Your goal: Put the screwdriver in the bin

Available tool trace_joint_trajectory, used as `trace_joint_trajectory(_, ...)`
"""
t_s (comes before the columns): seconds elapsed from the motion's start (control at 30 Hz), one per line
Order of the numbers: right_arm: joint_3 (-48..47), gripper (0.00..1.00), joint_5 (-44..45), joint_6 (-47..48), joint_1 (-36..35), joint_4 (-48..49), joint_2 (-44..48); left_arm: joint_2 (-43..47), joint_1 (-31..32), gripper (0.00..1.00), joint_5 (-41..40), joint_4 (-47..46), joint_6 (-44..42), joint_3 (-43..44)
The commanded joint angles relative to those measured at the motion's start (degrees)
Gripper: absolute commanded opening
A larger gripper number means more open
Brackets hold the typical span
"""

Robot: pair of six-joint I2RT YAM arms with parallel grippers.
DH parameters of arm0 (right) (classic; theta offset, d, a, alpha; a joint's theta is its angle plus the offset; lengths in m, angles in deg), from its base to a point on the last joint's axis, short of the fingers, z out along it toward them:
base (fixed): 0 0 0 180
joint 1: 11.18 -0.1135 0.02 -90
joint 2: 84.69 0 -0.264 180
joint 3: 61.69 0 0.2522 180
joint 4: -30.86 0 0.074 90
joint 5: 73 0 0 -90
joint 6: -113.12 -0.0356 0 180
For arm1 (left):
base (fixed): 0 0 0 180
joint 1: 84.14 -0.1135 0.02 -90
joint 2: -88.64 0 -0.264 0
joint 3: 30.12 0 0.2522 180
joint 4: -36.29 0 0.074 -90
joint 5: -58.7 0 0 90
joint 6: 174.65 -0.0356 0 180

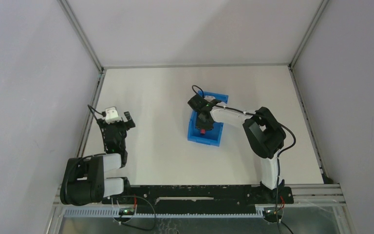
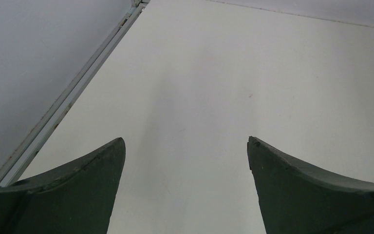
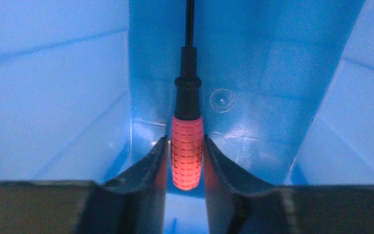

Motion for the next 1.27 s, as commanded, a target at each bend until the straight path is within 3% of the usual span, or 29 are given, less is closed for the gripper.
trace_joint_trajectory(0.0, -0.37, 0.46, 1.17, 0.61, -0.06, 1.59, 2.61, 0.45, 0.17, 1.00, -0.16, -1.67, -1.14, 1.89)
trace_joint_trajectory(0.17, -1.25, 0.53, 0.57, 5.32, -0.10, 2.33, 9.40, 0.45, 0.17, 1.00, -0.21, -1.67, -1.14, 1.88)
trace_joint_trajectory(0.37, -10.02, 0.67, 6.08, 13.61, 0.10, -5.73, 14.99, 0.43, 0.17, 1.00, -0.13, -1.67, -1.14, 1.83)
trace_joint_trajectory(0.43, -11.26, 0.77, 7.68, 17.18, 0.50, -5.88, 17.29, 0.46, 0.18, 1.00, -0.14, -1.67, -1.14, 1.85)
trace_joint_trajectory(0.5, -11.50, 0.95, 7.79, 20.05, 1.91, -5.65, 19.99, 0.46, 0.17, 1.00, -0.19, -1.67, -1.14, 1.83)
trace_joint_trajectory(0.53, -11.32, 0.99, 7.52, 21.26, 2.97, -5.62, 21.55, 0.46, 0.22, 1.00, -0.16, -1.67, -1.14, 1.85)
trace_joint_trajectory(0.77, -1.38, 1.00, 5.10, 26.94, 17.23, -2.31, 36.17, 0.45, 0.18, 1.00, -0.07, -1.67, -1.14, 1.89)
trace_joint_trajectory(0.93, 4.09, 1.00, 6.25, 30.46, 27.87, -4.97, 43.33, 0.46, 0.17, 1.00, -0.15, -1.67, -1.14, 1.91)
trace_joint_trajectory(1.07, 7.02, 1.00, 8.00, 30.94, 33.70, -5.92, 46.57, 0.46, 0.17, 1.00, -0.12, -1.67, -1.17, 1.83)
trace_joint_trajectory(1.23, 10.67, 1.00, 1.00, 29.90, 37.69, -2.27, 49.01, 0.45, 0.18, 1.00, -0.15, -1.66, -1.14, 1.87)
